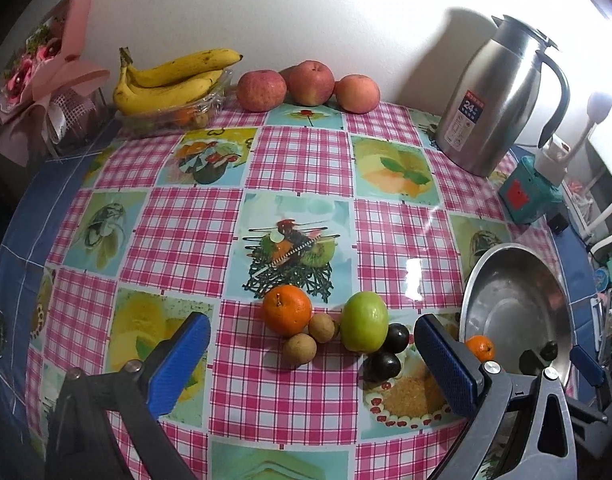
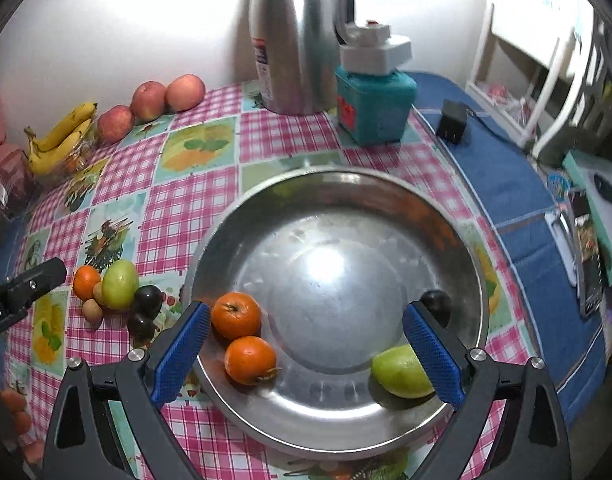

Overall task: Organize fruits
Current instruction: 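Move both open grippers back toward the remaining fruit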

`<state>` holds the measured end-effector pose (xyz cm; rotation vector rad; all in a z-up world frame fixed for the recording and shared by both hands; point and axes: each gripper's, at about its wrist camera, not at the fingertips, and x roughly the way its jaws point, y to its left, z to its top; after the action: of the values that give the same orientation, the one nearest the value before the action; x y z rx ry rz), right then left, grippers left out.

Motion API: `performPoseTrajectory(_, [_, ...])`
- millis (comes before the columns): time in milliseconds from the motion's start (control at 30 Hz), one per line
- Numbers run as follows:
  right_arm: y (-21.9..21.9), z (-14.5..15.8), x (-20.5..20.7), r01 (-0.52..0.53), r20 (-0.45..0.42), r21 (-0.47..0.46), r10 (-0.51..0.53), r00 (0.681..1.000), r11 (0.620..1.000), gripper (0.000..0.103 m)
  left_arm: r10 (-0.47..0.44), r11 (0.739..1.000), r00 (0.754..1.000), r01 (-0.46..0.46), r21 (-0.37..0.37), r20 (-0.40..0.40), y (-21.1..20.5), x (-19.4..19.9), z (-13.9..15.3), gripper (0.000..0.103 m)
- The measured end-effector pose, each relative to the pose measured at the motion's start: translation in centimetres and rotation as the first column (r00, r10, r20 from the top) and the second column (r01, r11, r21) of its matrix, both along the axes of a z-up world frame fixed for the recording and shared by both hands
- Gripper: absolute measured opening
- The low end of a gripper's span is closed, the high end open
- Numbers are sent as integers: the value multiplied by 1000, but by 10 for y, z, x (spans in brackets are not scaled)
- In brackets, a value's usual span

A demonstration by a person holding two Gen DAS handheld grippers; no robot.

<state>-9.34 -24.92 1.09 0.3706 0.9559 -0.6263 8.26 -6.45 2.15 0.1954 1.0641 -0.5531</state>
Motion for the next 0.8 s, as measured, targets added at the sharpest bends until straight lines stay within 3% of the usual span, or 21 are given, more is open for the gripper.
performPoseTrajectory(400, [28, 1, 25, -79, -5, -27, 79, 997, 996, 97, 33, 999, 999, -34, 15, 17, 28, 22, 2, 103])
performPoseTrajectory(600, [45, 0, 41, -119, 7, 37, 118, 993, 992, 97, 75, 997, 997, -76, 33, 22, 50, 37, 2, 103])
performPoseTrajectory(800, [64, 4, 57, -154, 26, 44, 153, 988, 987, 97, 115, 993, 993, -116, 36, 30, 67, 48, 4, 103])
